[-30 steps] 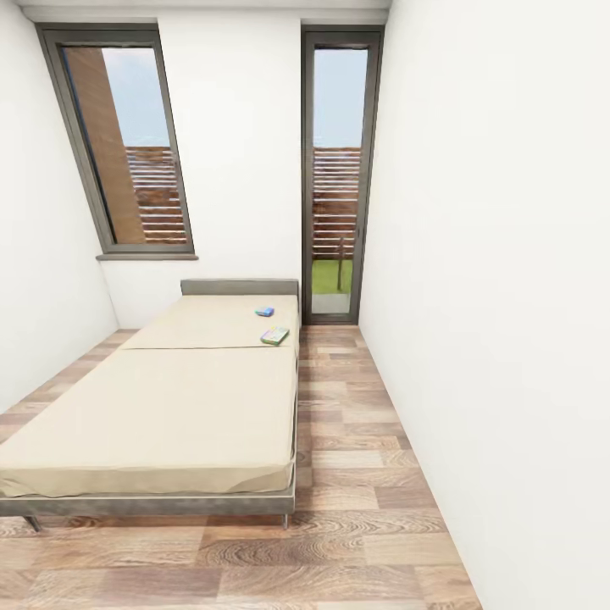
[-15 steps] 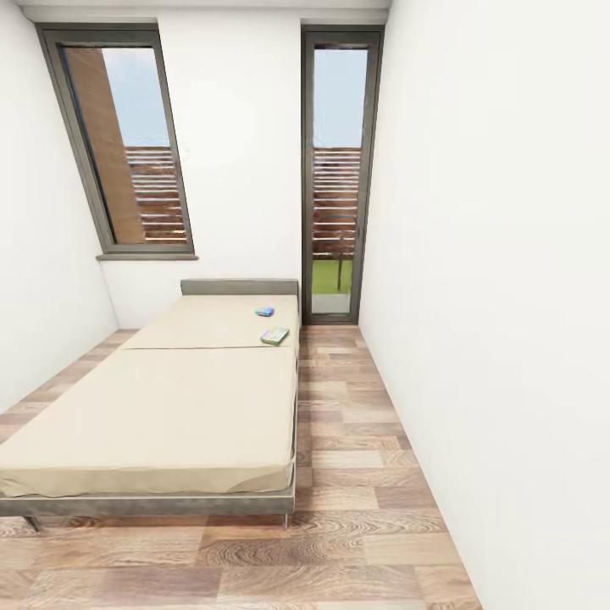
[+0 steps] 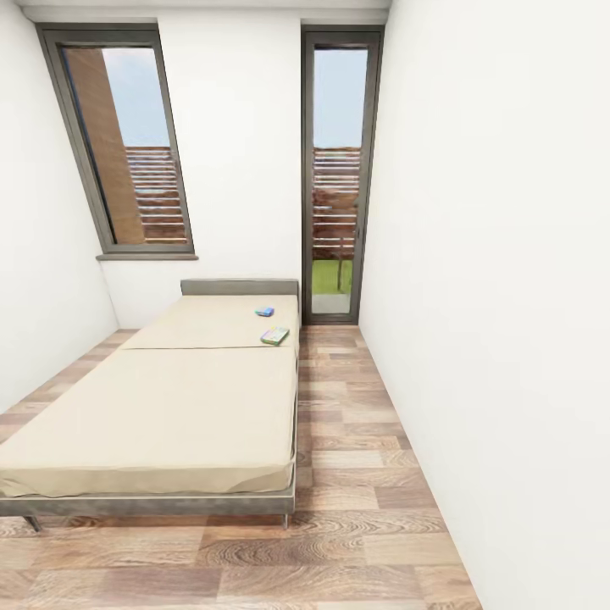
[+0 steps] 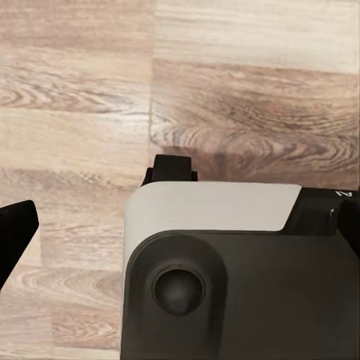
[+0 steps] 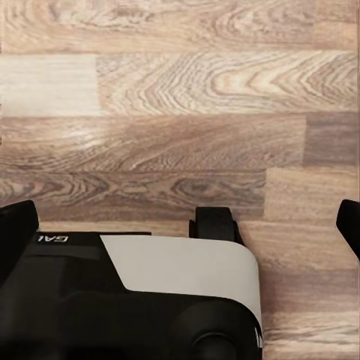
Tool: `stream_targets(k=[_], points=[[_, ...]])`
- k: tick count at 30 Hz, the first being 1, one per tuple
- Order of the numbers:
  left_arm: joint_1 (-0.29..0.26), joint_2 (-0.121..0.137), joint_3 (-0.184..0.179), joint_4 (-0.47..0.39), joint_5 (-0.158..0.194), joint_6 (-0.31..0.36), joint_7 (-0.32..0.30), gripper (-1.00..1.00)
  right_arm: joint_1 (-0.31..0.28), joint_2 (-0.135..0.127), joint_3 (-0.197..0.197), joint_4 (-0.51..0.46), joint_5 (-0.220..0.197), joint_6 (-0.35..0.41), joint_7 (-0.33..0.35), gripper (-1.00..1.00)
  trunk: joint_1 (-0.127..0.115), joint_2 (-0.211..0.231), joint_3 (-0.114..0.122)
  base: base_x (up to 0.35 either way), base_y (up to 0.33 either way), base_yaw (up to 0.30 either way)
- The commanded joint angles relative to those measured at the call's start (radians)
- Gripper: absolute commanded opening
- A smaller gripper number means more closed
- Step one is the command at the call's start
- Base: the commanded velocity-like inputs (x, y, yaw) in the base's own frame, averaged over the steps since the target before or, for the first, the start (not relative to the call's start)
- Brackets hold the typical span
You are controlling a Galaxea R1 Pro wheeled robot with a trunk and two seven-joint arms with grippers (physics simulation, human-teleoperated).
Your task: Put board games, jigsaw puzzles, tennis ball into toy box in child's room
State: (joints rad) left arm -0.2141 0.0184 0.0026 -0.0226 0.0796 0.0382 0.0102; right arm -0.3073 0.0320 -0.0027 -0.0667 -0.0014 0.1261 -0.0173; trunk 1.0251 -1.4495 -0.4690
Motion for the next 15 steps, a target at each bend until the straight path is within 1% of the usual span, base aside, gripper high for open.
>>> stream_targets(k=[1, 4, 6, 7, 9, 10, 12, 13, 14, 15], points=[[-0.008, 0.000, 0.000, -0.002, 0.009, 0.004, 0.000, 1.00, -0.009, 0.000, 0.000, -0.007, 0.000, 0.007, -0.002, 1.00, 0.000, -0.001, -0.001, 0.000, 0.000, 0.000], [-0.020, 0.000, 0.000, -0.002, 0.010, 0.005, -0.001, 1.00, -0.021, 0.000, 0.000, -0.013, 0.000, 0.008, -0.002, 1.00, 0.000, -0.001, -0.001, 0.000, 0.000, 0.000], [-0.048, -0.001, 0.001, -0.002, 0.011, 0.011, -0.002, 1.00, -0.046, 0.000, 0.000, -0.021, -0.002, 0.013, -0.002, 1.00, 0.000, -0.001, -0.001, 0.000, 0.000, 0.000], [-0.048, -0.001, 0.001, -0.002, 0.011, 0.011, -0.002, 1.00, -0.046, 0.000, 0.000, -0.021, -0.002, 0.013, -0.002, 1.00, 0.000, -0.001, -0.001, 0.000, 0.000, 0.000], [-0.083, -0.002, 0.003, -0.002, 0.011, 0.019, -0.003, 1.00, -0.075, 0.001, -0.001, -0.027, -0.003, 0.026, -0.002, 1.00, 0.000, -0.001, -0.001, 0.000, 0.000, 0.000], [-0.083, -0.002, 0.003, -0.002, 0.011, 0.019, -0.003, 1.00, -0.075, 0.001, -0.001, -0.027, -0.003, 0.026, -0.002, 1.00, 0.000, -0.001, -0.001, 0.000, 0.000, 0.000], [-0.128, -0.003, 0.014, -0.004, 0.016, 0.026, -0.006, 1.00, -0.113, 0.001, -0.001, -0.031, -0.004, 0.054, -0.001, 1.00, 0.000, -0.001, -0.001, 0.000, 0.000, 0.000], [-0.128, -0.003, 0.014, -0.004, 0.016, 0.026, -0.006, 1.00, -0.113, 0.001, -0.001, -0.031, -0.004, 0.054, -0.001, 1.00, 0.000, -0.001, -0.001, 0.000, 0.000, 0.000], [-0.153, -0.003, 0.023, -0.005, 0.023, 0.029, -0.007, 1.00, -0.136, 0.002, -0.001, -0.032, -0.004, 0.074, -0.001, 1.00, 0.000, -0.001, -0.001, 0.000, 0.000, 0.000], [-0.153, -0.003, 0.023, -0.005, 0.023, 0.029, -0.007, 1.00, -0.136, 0.002, -0.001, -0.032, -0.004, 0.074, -0.001, 1.00, 0.000, -0.001, -0.001, 0.000, 0.000, 0.000]])
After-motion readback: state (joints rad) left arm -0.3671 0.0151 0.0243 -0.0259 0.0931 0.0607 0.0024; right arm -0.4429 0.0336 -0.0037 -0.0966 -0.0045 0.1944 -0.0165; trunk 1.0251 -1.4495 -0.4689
